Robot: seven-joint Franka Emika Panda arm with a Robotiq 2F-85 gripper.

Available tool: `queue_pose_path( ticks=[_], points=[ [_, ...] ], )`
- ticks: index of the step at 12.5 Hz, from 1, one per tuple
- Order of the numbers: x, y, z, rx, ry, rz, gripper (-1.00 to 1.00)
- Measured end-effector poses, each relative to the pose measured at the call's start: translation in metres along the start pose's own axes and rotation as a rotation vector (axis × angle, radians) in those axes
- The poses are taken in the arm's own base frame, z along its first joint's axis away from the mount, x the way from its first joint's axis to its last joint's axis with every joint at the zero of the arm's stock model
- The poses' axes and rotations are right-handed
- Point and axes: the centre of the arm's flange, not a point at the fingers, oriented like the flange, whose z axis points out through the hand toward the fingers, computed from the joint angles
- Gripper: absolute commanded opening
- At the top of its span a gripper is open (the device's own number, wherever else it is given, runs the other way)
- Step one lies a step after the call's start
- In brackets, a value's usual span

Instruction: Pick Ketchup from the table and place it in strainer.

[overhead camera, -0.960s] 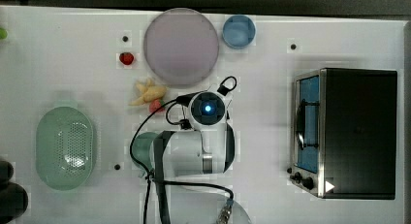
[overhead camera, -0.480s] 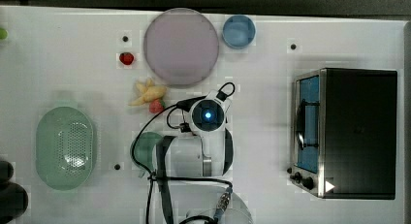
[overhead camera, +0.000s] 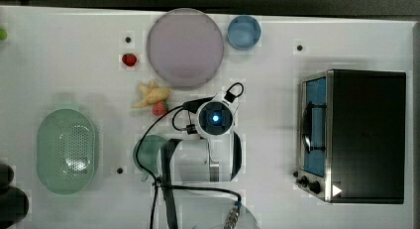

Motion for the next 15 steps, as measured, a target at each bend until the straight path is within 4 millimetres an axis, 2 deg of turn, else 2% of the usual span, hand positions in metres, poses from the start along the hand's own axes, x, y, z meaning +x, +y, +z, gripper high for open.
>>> queue_pose_path(
  ticks=[2,3,7,9,12,13,15],
  points=[
    [-0.001,0.004,-0.034,-0.016,-0.025,0.003,0.18],
    [-0.002,0.006,-0.061,-0.027,-0.023,0.008,0.18],
    [-0.002,0.011,-0.194,-0.083,0.044,0.026,0.18],
    [-0.004,0.007,-0.248,-0.092,0.050,0.032,0.18],
    [-0.006,-0.007,-0.294,-0.088,0.039,0.058,0.18],
    [-0.002,-0.018,-0.300,-0.073,0.055,0.069,0.18],
    [0.004,-0.057,-0.294,-0.042,0.047,0.089,0.18]
  ],
)
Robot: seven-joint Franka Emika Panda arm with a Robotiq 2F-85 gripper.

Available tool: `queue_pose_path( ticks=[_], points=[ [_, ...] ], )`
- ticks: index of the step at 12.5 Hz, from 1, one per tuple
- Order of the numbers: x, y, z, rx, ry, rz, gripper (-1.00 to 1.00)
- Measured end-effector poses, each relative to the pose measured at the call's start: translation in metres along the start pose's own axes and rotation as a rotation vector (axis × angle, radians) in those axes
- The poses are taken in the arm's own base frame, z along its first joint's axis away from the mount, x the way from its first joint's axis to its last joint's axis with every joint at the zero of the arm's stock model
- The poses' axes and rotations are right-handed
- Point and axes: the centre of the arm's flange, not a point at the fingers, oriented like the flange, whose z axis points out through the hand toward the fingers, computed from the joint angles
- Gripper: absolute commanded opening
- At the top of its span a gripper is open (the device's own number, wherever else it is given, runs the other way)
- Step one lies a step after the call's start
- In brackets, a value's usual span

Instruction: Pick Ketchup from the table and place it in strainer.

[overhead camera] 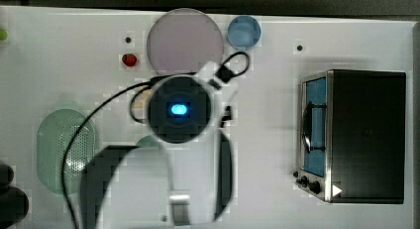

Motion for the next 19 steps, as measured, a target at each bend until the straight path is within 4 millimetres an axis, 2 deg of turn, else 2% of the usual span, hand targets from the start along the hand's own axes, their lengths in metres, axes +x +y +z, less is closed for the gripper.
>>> queue_pose_path(
  ticks=[3,8,10,13,19],
  points=[
    [0.000,-0.078,0.018,-0.004,-0.041,0.029,0.18],
    [-0.006,-0.223,0.066,0.056,-0.036,0.028,0.18],
    [-0.012,-0.266,0.085,0.100,-0.023,0.003,0.18],
    [-0.018,-0.304,0.114,0.175,-0.023,0.034,0.18],
    [-0.010,-0.333,0.169,0.294,-0.032,0.182,0.18]
  ],
)
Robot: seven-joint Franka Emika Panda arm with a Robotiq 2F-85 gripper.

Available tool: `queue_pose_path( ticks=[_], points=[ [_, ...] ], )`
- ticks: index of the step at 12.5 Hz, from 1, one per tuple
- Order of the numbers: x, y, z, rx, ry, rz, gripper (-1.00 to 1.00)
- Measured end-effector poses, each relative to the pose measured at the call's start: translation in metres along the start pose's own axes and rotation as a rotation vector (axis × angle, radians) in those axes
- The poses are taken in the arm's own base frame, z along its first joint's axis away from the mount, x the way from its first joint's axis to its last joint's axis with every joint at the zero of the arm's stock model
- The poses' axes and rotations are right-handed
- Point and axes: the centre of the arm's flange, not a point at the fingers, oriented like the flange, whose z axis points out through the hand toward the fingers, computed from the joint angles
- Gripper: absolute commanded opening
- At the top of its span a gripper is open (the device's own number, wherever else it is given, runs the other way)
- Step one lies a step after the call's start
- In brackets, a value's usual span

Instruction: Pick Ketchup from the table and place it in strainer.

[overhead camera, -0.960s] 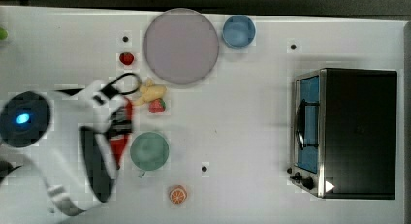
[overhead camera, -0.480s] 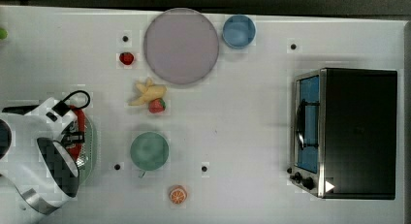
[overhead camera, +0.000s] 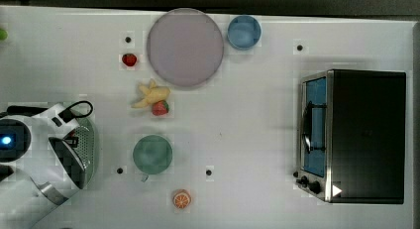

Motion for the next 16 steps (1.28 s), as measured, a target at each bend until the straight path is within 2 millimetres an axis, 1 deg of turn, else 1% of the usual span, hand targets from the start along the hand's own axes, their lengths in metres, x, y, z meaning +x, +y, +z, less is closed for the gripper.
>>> queue_pose_path(
  ticks=[1,2,4,5,6,7,8,10,11,13,15,16],
  points=[
    [0.001,0.001,0.010,0.007,-0.004,0.013,0.24],
    [0.002,0.003,0.021,0.011,-0.020,0.025,0.43],
    [-0.001,0.012,0.047,-0.002,-0.066,0.042,0.87],
    [-0.001,0.017,0.057,-0.010,-0.080,0.043,1.00],
    [-0.001,0.019,0.061,-0.011,-0.084,0.043,1.00],
    [-0.001,0.021,0.061,-0.008,-0.074,0.043,1.00],
    [0.000,0.020,0.056,-0.009,-0.062,0.045,1.00],
    [0.002,0.016,0.034,-0.016,-0.030,0.087,1.00],
    [0.003,0.014,0.016,-0.025,-0.002,0.101,1.00],
    [0.005,0.015,-0.033,-0.082,0.043,0.106,1.00],
    [0.013,0.023,-0.093,-0.133,0.100,0.141,1.00],
    [0.022,0.026,-0.125,-0.137,0.129,0.171,1.00]
  ],
)
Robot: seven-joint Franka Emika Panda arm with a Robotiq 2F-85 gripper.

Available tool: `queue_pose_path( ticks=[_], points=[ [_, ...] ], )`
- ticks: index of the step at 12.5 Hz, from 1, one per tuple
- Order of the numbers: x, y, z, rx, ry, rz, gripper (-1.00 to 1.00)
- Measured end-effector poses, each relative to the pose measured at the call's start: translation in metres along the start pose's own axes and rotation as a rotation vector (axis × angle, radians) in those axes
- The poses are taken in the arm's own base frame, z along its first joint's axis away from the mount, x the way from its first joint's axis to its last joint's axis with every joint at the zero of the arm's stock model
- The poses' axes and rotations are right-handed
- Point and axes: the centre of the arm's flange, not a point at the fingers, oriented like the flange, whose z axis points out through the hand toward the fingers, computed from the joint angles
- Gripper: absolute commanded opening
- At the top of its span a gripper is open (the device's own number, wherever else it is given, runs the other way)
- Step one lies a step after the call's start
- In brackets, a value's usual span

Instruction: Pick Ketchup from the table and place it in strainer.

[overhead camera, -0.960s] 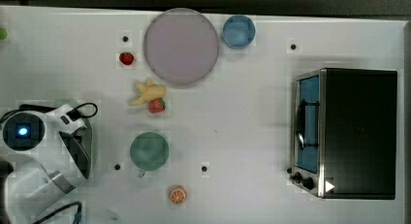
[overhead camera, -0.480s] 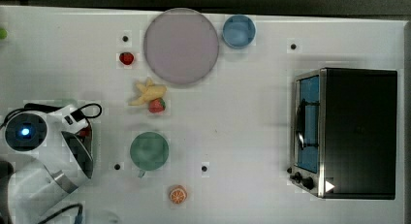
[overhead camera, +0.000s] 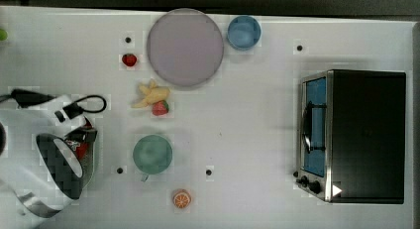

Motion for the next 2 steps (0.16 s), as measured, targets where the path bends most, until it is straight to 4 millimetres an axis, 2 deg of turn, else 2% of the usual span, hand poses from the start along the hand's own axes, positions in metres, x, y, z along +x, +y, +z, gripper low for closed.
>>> queue_pose_path(
  ticks=[2],
  points=[
    [0.034,0.019,-0.057,-0.013,0.029,0.076,1.00]
  ],
)
